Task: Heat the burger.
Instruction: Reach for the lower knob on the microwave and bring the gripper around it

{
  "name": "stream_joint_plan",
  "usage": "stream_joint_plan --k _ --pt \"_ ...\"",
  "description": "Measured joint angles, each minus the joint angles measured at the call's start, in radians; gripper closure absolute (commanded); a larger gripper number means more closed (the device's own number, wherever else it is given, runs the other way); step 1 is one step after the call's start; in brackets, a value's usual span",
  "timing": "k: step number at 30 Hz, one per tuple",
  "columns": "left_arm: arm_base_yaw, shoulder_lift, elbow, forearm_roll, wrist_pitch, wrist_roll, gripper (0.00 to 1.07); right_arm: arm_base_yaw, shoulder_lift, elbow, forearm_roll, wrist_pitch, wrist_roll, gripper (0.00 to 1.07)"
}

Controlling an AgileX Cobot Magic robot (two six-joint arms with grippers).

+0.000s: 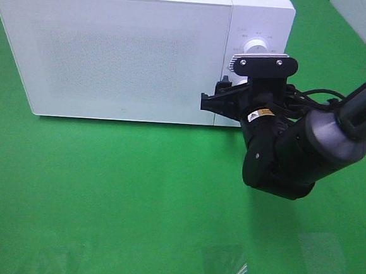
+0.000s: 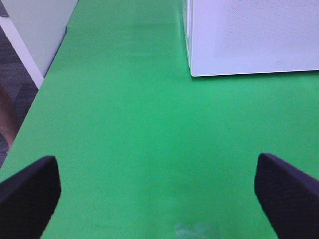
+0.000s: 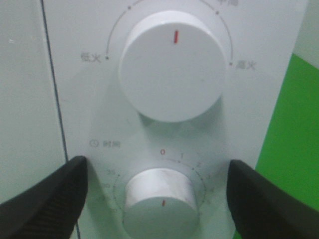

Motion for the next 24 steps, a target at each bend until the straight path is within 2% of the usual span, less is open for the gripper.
stream_joint_plan --k 16,21,24 --pt "0.0 0.0 0.0 0.0 0.0 0.0 0.09 -0.002 0.037 -0.011 -0.003 0.006 0.0 0.32" --pt "0.0 0.0 0.0 0.0 0.0 0.0 0.09 -0.002 0.037 -0.011 -0.001 0.006 0.0 0.36" --pt "0.0 0.0 0.0 0.0 0.0 0.0 0.09 -0.002 0.037 -0.011 0.0 0.006 0.0 0.43"
